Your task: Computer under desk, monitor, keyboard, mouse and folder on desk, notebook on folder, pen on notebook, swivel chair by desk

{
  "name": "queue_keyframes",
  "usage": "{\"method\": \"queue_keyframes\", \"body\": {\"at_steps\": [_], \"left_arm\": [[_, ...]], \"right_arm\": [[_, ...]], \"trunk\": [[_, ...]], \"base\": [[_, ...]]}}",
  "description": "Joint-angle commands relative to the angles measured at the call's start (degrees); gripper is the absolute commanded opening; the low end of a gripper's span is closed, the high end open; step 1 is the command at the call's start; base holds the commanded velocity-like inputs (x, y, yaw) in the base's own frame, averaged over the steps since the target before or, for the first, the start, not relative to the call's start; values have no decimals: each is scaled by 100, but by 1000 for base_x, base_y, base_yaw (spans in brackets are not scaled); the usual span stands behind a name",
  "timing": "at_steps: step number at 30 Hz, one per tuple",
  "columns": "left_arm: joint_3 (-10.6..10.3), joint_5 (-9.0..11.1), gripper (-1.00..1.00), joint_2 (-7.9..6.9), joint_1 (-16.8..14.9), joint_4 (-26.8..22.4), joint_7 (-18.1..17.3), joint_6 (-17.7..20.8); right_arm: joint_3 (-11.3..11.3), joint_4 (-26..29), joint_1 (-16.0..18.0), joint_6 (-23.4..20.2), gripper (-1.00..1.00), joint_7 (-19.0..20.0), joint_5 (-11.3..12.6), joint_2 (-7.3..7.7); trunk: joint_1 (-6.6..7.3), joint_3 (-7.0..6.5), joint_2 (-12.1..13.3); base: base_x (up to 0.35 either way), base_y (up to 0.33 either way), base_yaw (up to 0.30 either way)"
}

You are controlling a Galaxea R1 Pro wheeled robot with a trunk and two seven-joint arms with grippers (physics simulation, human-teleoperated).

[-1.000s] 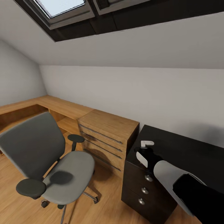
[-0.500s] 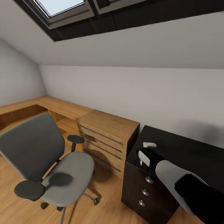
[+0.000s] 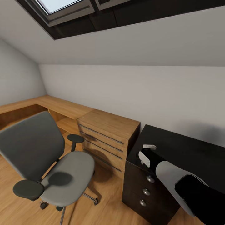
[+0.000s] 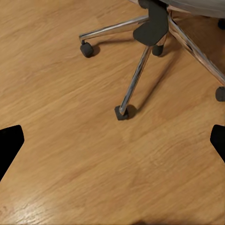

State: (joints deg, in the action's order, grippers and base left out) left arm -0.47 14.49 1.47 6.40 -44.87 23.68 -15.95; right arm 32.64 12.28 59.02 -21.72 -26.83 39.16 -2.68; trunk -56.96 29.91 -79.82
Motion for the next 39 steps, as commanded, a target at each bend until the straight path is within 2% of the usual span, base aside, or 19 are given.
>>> {"method": "queue_keyframes", "body": {"at_steps": [1,13,29,37,39], "left_arm": [[-6,45,100,-1,2,-7,5,-22],[-6,45,100,-5,2,-5,8,-21],[-6,45,100,-6,2,-5,5,-13],[-6,45,100,-6,2,-5,5,-16],[-6,45,100,-6,2,-5,4,-15]], "right_arm": [[49,10,4,-38,100,-33,39,3],[49,16,4,-59,100,-33,39,4],[49,20,4,-60,100,-40,35,1],[54,20,4,-60,100,-41,32,-3],[55,20,4,-60,100,-41,31,-3]], "trunk": [[-23,23,-45],[-286,239,-526],[-286,239,-526],[-462,382,-847],[-462,382,-847]], "base": [[0,0,0],[0,0,0],[0,0,0],[0,0,0],[0,0,0]]}}
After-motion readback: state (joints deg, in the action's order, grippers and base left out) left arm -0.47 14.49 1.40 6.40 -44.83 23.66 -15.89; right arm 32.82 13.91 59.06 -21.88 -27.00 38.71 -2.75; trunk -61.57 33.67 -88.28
